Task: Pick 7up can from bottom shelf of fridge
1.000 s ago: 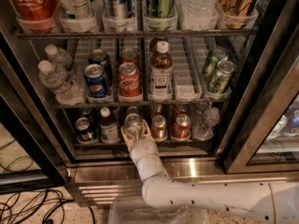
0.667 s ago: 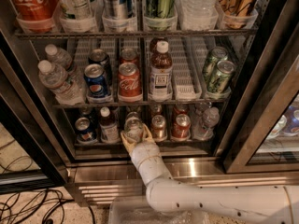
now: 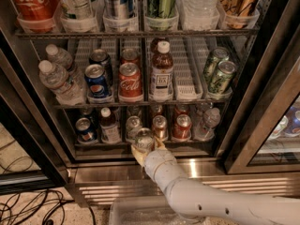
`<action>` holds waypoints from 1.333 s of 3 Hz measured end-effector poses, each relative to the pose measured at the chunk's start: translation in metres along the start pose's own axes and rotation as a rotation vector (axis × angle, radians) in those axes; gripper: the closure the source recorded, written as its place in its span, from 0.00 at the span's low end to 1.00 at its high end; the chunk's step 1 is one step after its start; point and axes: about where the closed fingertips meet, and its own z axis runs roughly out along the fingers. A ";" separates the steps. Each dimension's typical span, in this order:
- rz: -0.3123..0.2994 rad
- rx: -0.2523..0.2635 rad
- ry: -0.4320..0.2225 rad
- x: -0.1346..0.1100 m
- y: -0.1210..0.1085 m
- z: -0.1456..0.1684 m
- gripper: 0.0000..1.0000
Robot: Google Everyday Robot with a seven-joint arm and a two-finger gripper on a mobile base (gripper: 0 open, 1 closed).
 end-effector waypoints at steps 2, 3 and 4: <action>-0.012 -0.051 0.067 -0.021 -0.064 -0.014 1.00; -0.017 -0.119 0.085 -0.033 -0.079 -0.010 1.00; -0.013 -0.232 0.118 -0.036 -0.073 -0.009 1.00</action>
Offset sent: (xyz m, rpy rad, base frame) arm -0.0203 -0.0288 0.0147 0.0071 0.2392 0.4277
